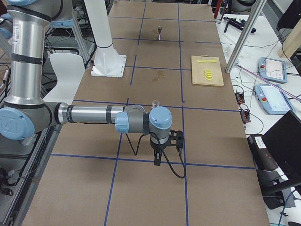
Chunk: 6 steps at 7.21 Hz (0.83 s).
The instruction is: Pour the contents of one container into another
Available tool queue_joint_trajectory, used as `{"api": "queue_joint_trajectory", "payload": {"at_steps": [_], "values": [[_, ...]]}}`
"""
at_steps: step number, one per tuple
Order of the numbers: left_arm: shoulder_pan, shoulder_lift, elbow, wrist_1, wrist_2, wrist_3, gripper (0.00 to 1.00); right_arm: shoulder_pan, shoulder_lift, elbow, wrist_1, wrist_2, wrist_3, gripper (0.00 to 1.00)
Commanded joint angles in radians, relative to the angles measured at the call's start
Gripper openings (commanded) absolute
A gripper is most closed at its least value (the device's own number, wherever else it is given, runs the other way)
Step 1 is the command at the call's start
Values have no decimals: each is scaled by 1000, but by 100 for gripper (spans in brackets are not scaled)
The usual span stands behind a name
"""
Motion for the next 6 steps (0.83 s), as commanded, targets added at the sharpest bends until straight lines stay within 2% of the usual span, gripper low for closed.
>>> {"api": "queue_joint_trajectory", "payload": {"at_steps": [1,2,4,6], "values": [[0,2,23,-48,-1,1,100,-26,0,1,3,1,0,100],[2,0,27,-61,0,3,100,-39,2,1,5,-1,0,100],[8,-2,32,-183,8,0,100,-108,40,4,6,8,3,100],[30,-3,38,-254,2,9,100,-125,80,23,27,19,17,100]]}}
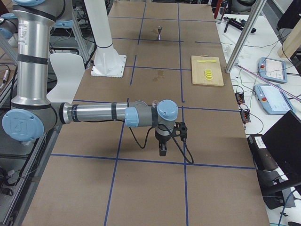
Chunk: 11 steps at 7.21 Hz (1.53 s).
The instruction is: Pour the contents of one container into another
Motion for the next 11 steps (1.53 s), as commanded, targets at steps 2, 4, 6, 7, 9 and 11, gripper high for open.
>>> {"api": "queue_joint_trajectory", "payload": {"at_steps": [2,4,6,7,9,11], "values": [[9,-4,6,-228,2,-7,100,-15,73,14,102,-5,44,100],[9,-4,25,-449,3,-18,100,-15,93,59,120,3,153,100],[6,-18,34,-548,-4,-108,100,-13,91,64,143,3,154,100],[9,-30,34,-576,-3,-119,100,-13,90,64,184,1,151,100],[68,-25,23,-737,-1,-149,100,-13,85,62,209,-1,164,100],[182,-21,-4,-880,61,-482,100,-13,76,62,209,-1,165,100]]}}
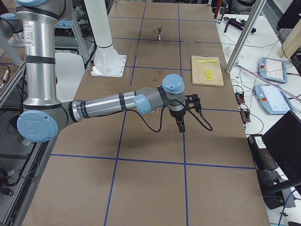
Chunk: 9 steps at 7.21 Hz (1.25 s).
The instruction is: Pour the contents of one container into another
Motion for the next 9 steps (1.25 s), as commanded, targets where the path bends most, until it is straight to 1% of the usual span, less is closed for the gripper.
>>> {"api": "queue_joint_trajectory", "payload": {"at_steps": [1,2,3,4,5,7,8,9], "values": [[136,14,-55,-127,147,-298,100,0,-5,-1,2,0,3,100],[213,55,-149,-129,260,-389,100,0,-9,-1,0,0,3,100],[252,110,-232,-132,309,-455,100,0,-10,-1,0,0,3,100],[323,163,-306,-158,418,-561,100,0,-19,-1,0,0,3,100],[418,193,-311,-227,556,-660,100,0,-22,2,0,0,3,100],[601,213,-314,-259,837,-747,100,0,-30,4,2,1,3,100],[702,215,-317,-267,1011,-799,100,0,-38,5,2,1,3,100],[784,215,-317,-273,1167,-828,100,0,-38,5,2,1,3,100]]}}
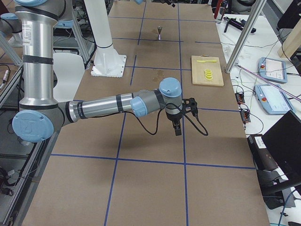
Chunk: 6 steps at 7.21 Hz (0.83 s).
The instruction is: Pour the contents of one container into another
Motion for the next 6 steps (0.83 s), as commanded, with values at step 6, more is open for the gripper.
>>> {"api": "queue_joint_trajectory", "payload": {"at_steps": [6], "values": [[529,33,110,-138,784,-150,100,2,-3,-4,0,0,0,100]]}}
